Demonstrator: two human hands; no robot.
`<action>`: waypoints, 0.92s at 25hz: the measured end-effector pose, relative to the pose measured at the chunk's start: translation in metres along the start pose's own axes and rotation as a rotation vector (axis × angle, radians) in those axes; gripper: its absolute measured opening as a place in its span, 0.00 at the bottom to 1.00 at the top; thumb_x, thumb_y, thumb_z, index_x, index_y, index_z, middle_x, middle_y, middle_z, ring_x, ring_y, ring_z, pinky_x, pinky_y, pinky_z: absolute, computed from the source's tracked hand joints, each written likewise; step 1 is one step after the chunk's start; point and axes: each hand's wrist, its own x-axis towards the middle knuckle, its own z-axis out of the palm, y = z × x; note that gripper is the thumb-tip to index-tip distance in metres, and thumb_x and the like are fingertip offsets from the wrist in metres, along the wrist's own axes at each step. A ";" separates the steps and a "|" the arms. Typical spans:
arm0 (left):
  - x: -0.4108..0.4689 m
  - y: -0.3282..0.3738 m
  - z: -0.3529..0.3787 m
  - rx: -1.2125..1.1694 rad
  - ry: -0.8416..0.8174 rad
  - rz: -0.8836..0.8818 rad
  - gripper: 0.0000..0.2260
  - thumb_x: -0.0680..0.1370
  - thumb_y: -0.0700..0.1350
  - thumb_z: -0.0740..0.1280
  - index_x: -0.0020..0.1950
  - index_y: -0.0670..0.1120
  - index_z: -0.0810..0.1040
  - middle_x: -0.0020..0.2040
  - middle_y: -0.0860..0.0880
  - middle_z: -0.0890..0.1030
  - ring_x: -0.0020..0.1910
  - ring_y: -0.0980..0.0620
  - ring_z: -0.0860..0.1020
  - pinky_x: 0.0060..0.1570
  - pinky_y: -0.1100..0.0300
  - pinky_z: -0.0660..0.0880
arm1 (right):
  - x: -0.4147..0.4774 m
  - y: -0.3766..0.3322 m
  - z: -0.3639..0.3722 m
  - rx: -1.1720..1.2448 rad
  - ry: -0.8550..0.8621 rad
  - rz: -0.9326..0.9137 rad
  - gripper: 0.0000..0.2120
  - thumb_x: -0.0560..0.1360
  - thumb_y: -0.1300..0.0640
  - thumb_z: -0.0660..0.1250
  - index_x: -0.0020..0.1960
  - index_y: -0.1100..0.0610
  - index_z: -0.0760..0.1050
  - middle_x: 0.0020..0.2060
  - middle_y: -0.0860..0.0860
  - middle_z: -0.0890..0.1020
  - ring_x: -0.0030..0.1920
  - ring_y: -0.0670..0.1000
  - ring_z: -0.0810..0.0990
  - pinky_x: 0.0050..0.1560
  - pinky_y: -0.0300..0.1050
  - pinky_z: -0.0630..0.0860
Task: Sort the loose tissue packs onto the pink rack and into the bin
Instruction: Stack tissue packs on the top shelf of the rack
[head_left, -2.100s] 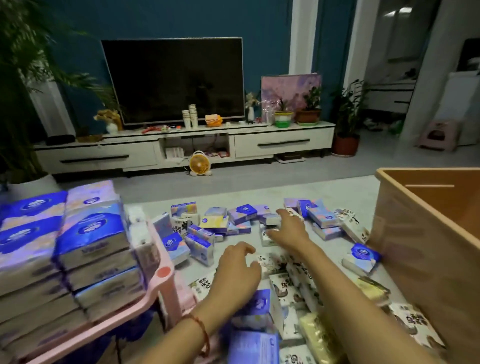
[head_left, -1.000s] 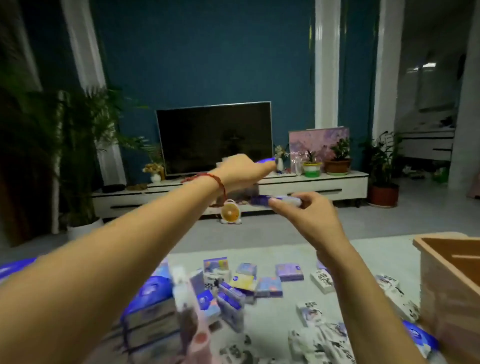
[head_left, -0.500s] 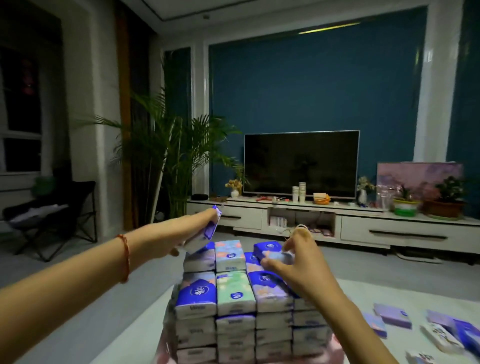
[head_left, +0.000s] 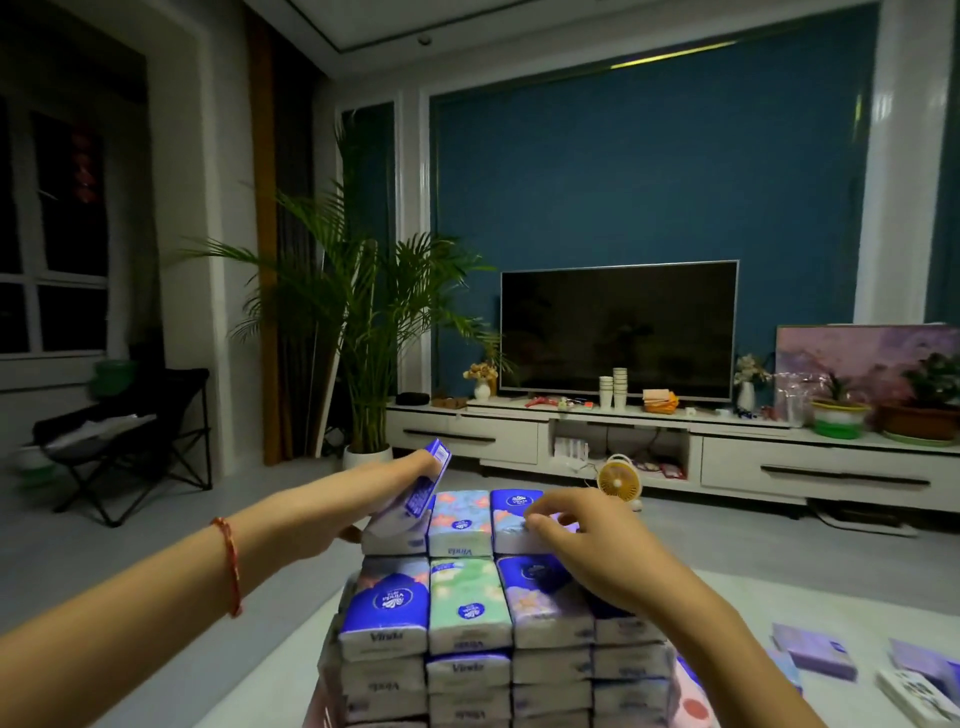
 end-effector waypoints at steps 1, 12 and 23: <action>-0.002 0.003 0.002 -0.006 0.044 -0.008 0.20 0.74 0.61 0.62 0.54 0.47 0.75 0.53 0.44 0.79 0.52 0.49 0.77 0.58 0.54 0.71 | 0.000 -0.001 -0.005 0.055 0.035 0.005 0.12 0.78 0.52 0.60 0.58 0.52 0.76 0.56 0.48 0.79 0.54 0.46 0.75 0.55 0.39 0.71; 0.008 0.061 0.056 -0.216 -0.137 0.289 0.21 0.73 0.66 0.60 0.48 0.49 0.78 0.52 0.46 0.80 0.53 0.54 0.75 0.52 0.59 0.66 | -0.008 -0.033 -0.027 0.793 0.198 -0.073 0.13 0.77 0.63 0.63 0.55 0.46 0.73 0.40 0.51 0.82 0.39 0.49 0.81 0.40 0.38 0.79; 0.025 -0.026 -0.008 0.555 -0.075 0.320 0.62 0.43 0.84 0.52 0.74 0.57 0.58 0.75 0.52 0.59 0.70 0.55 0.62 0.66 0.60 0.62 | 0.015 0.051 -0.009 0.400 0.311 0.499 0.05 0.75 0.59 0.63 0.41 0.56 0.69 0.43 0.59 0.81 0.37 0.55 0.77 0.37 0.50 0.74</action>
